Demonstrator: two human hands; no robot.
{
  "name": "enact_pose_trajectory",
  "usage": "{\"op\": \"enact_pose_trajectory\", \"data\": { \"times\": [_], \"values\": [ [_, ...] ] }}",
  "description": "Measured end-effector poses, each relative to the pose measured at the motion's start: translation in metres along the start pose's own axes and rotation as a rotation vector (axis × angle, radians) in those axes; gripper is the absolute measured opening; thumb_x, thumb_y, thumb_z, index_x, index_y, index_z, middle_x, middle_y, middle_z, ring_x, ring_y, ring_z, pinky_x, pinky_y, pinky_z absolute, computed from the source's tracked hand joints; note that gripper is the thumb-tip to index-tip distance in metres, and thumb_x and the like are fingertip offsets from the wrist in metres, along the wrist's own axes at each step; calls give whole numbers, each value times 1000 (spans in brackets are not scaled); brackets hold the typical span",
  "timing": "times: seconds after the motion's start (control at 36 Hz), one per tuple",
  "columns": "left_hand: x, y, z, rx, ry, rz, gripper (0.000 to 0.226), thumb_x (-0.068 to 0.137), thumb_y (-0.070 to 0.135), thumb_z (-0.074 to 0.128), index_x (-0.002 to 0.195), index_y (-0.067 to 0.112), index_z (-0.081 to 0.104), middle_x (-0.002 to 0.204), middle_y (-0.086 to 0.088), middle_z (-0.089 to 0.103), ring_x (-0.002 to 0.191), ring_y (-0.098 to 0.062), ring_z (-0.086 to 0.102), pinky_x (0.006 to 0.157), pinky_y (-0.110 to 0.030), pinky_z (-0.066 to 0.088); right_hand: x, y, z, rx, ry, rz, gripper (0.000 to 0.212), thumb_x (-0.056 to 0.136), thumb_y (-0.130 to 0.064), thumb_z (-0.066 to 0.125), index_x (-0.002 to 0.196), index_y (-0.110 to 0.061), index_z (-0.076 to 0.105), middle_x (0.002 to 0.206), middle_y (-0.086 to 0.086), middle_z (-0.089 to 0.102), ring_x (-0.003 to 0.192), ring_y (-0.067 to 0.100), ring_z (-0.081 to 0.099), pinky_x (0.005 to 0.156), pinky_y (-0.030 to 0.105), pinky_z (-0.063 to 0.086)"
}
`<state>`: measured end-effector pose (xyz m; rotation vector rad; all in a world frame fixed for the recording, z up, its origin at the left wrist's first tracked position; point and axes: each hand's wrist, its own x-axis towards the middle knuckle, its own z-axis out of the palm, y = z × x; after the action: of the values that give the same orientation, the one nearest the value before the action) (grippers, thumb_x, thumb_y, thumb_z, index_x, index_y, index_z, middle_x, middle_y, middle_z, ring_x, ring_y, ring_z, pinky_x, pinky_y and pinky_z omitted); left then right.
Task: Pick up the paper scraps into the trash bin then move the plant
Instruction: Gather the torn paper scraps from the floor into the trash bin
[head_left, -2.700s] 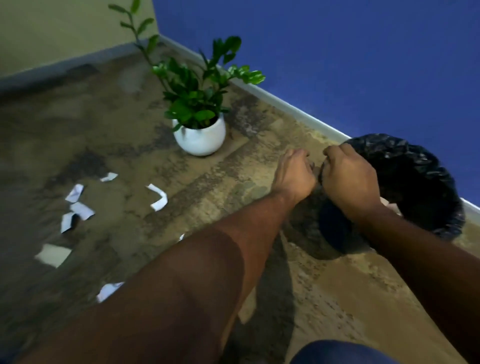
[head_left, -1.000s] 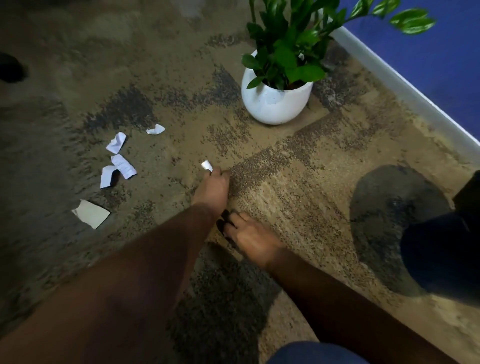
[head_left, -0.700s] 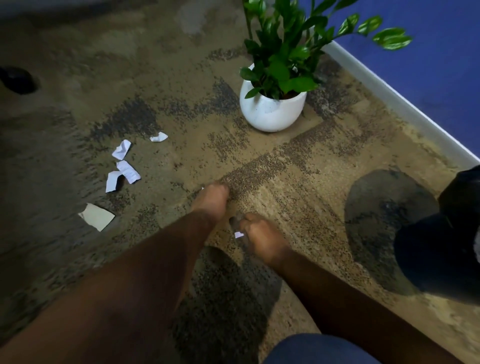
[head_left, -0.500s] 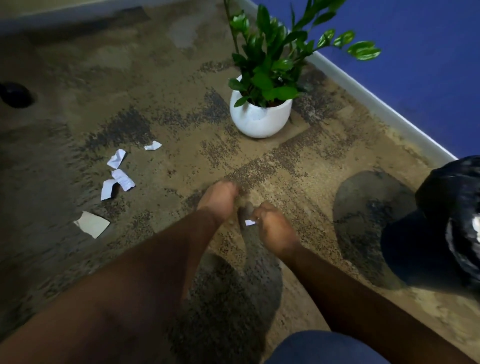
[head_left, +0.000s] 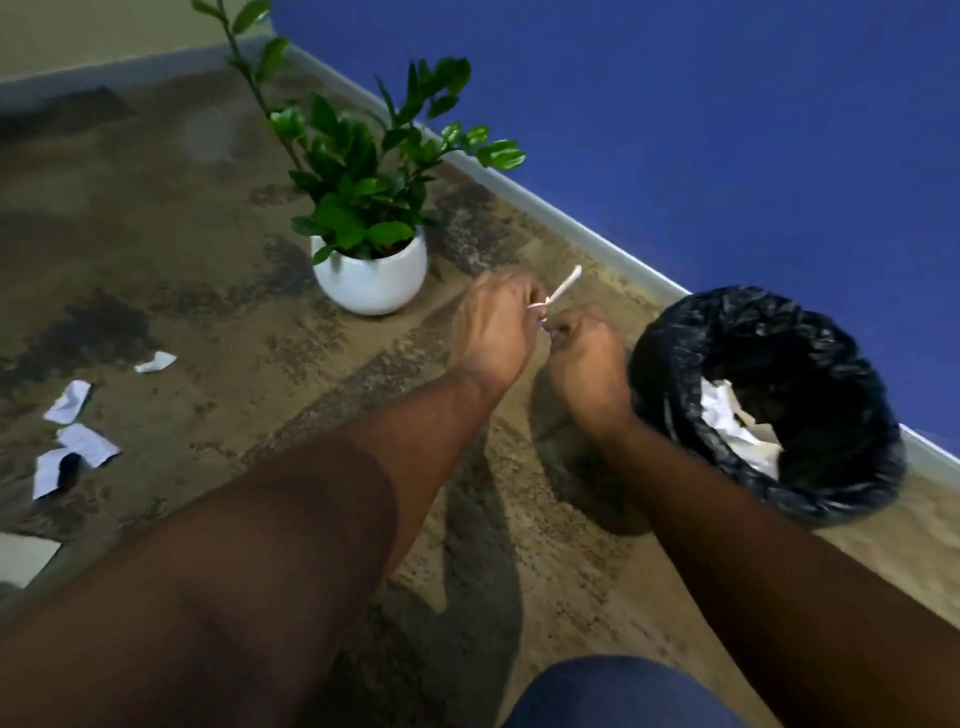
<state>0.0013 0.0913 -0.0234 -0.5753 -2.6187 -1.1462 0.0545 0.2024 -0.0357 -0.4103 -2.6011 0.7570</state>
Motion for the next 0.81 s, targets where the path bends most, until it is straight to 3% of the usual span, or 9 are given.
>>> {"op": "enact_pose_trajectory", "data": {
  "times": [0.19, 0.36, 0.47, 0.61, 0.67, 0.72, 0.81],
  "values": [
    [6, 86, 38, -168, -69, 119, 5, 90, 19, 67, 91, 19, 72, 93, -1, 68, 86, -22, 64, 76, -39, 53, 12, 35, -82, -79, 202, 70, 28, 83, -1, 53, 91, -13, 77, 95, 6, 67, 86, 18, 61, 76, 26, 45],
    [-16, 134, 75, -241, -143, 165, 8, 91, 14, 62, 95, 21, 62, 87, 1, 65, 79, -21, 62, 67, -37, 53, -1, 82, -126, -197, 255, 211, 20, 89, -4, 55, 85, -7, 73, 95, 8, 63, 76, 15, 53, 57, 9, 33],
    [-24, 148, 91, -232, -195, 225, 22, 88, 3, 61, 83, 21, 50, 79, 2, 61, 69, -18, 59, 56, -38, 51, -15, 110, -142, -289, 231, 280, 23, 92, -3, 51, 87, -4, 73, 99, 11, 68, 80, 21, 60, 65, 24, 40],
    [-27, 153, 102, -215, -294, 248, 20, 88, 6, 68, 82, 22, 57, 82, 7, 63, 69, -8, 59, 56, -27, 49, -28, 133, -151, -326, 203, 366, 23, 92, -3, 51, 81, -5, 71, 101, 11, 67, 81, 23, 63, 70, 24, 43],
    [-28, 152, 105, -220, -343, 241, 13, 88, 11, 71, 87, 21, 62, 85, 5, 65, 73, -8, 60, 60, -27, 52, -31, 135, -151, -291, 190, 414, 21, 95, -5, 51, 88, -10, 71, 102, 9, 67, 85, 26, 68, 72, 28, 51],
    [-29, 150, 106, -222, -388, 245, 12, 87, 11, 71, 88, 20, 65, 85, 4, 65, 73, -8, 60, 62, -29, 54, -33, 133, -151, -285, 185, 449, 26, 96, -6, 51, 112, -9, 71, 111, 11, 70, 86, 27, 69, 76, 37, 58],
    [-29, 141, 102, -210, -384, 248, 13, 89, 14, 69, 82, 22, 62, 86, 5, 62, 72, -9, 58, 64, -32, 55, -33, 128, -150, -289, 208, 462, 36, 95, -7, 49, 127, -12, 64, 116, 15, 69, 89, 30, 68, 79, 42, 58]
  ]
}}
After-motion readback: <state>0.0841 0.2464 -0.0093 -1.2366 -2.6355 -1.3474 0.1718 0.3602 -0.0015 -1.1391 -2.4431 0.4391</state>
